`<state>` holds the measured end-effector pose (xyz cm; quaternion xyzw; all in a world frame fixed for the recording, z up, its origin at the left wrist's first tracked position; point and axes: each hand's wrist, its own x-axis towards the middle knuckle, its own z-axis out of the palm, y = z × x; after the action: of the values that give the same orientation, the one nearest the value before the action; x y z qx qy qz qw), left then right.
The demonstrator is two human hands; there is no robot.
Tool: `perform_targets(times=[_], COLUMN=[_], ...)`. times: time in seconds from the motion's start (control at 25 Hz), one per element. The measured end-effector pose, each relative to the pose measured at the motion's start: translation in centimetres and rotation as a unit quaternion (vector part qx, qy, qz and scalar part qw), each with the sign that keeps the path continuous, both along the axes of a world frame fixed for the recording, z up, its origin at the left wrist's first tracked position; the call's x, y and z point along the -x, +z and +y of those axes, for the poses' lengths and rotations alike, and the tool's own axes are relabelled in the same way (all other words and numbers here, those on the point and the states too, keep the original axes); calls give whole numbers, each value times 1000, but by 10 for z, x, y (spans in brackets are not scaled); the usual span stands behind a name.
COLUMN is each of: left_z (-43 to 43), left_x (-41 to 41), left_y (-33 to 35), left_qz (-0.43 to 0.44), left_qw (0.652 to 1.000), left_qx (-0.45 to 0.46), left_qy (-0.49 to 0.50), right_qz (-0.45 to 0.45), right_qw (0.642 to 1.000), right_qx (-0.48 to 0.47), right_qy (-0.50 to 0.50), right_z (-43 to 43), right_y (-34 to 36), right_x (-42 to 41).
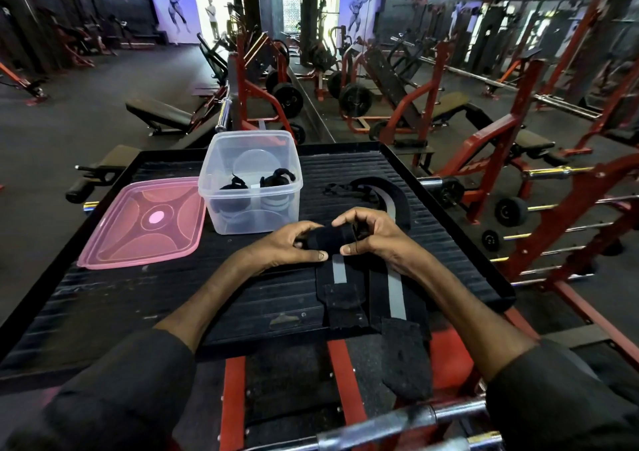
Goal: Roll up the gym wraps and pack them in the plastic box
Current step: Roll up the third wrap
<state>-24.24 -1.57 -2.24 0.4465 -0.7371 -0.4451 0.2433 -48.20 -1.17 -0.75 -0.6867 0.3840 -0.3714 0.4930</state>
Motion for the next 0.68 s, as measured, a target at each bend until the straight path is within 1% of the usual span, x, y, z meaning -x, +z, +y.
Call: perform_targets(times=[0.12, 0.16, 0.24, 0.32, 0.36, 0.4, 0.48, 0.56, 0.68], left_z=[0, 0, 1, 4, 5, 6, 8, 8, 8], left_x=[3, 4, 4, 4, 5, 5, 5, 5, 6], left_y=[-6, -7, -8, -6, -5, -4, -3, -4, -5], left_qz=[8, 13, 18, 16, 13, 9, 4, 6, 18], left_qw=[999, 998, 995, 992, 989, 983, 965, 946, 931], left_qx=[32, 51, 86, 117, 142, 174, 253, 315, 356], left_qy=[17, 29, 46, 47, 46, 51, 66, 74, 84], right_qz=[2, 6, -6, -72, -103, -111, -72, -31, 5], right_qw=[1000, 1000, 998, 985, 978, 974, 976, 980, 983], right_qx=[14, 3, -62, -150, -180, -196, -201, -196, -182], right_qy=[6, 12, 33, 40, 24, -1, -31, -21, 21], right_z=[0, -1, -3, -6, -8, -9, -9, -7, -3], right_y=[-1, 0, 2, 5, 7, 8, 9, 11, 13], right_x=[-1, 0, 2, 3, 3, 2, -1, -3, -2])
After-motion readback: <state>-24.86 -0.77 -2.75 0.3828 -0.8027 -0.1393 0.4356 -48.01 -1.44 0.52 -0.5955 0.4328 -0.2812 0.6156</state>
